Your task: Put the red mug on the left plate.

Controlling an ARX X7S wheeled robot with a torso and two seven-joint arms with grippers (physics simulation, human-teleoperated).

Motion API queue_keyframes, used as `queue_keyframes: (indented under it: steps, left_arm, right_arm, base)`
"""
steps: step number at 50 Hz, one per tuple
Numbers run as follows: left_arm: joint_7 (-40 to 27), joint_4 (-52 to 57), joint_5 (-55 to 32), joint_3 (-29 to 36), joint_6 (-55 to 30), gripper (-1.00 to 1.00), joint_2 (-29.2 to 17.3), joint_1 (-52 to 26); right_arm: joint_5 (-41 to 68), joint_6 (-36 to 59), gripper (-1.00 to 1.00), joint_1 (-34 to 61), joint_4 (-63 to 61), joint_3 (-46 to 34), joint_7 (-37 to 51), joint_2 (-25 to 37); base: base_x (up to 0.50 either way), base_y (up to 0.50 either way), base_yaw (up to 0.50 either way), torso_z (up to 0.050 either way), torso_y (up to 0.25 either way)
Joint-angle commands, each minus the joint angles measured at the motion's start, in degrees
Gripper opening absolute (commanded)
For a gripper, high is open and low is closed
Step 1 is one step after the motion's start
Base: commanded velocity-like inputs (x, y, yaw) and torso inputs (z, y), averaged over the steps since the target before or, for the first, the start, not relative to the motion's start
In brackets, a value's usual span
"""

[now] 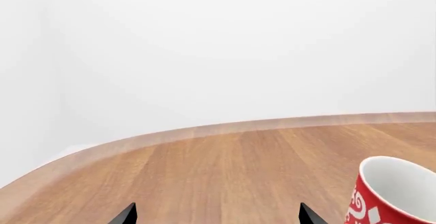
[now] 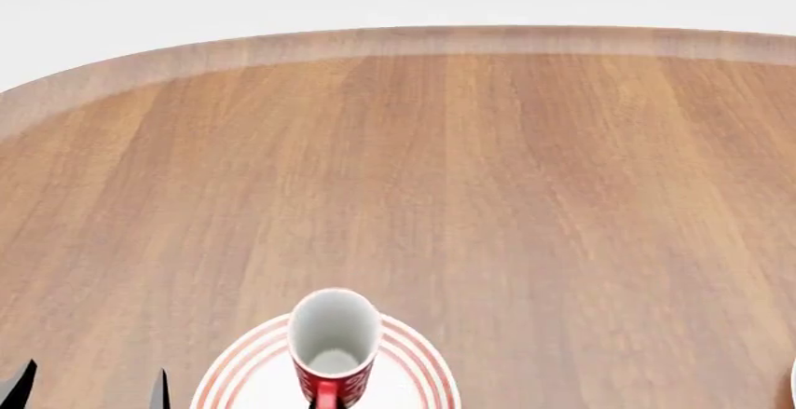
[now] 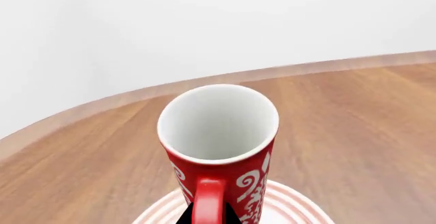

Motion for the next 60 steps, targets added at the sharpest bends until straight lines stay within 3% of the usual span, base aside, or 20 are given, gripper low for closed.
queue_keyframes:
  steps: [1, 17, 19, 22, 60]
  left_arm:
    - [-0.1, 0.0, -0.1, 0.1, 0.1, 1.00, -0.1, 0.0]
    - [-0.3, -0.1, -0.3, 0.3, 0.1, 1.00, -0.3, -0.1]
    - [-0.3, 0.0, -0.2, 0.4, 0.1, 1.00, -0.3, -0.1]
    - [-0.3, -0.1, -0.3, 0.4, 0.0, 1.00, -0.3, -0.3]
    - [-1.0, 0.6, -0.5, 0.7, 0.0, 1.00, -0.9, 0.0]
  right_arm:
    - [-0.6, -1.7, -1.00, 1.3, 4.5, -0.8, -1.2, -1.1]
    - [-0.5, 0.9, -1.00, 1.2, 0.4, -1.8, 1.2, 0.3]
    - [-0.1, -3.6, -1.00, 3.5, 9.0, -1.9, -3.0, -1.6]
    - [1.1, -3.5, -1.00, 4.6, 12.2, -1.7, -4.0, -2.6]
    - [5.3, -7.0, -1.00, 9.0, 22.5, -4.4, -5.7, -4.2]
  base:
    - [0.00, 0.00, 0.00, 0.000, 0.000]
    - [0.00, 0.00, 0.00, 0.000, 0.001]
    - [0.00, 0.00, 0.00, 0.000, 0.000]
    - [0.00, 0.00, 0.00, 0.000, 0.000]
    - [0.00, 0.00, 0.00, 0.000, 0.000]
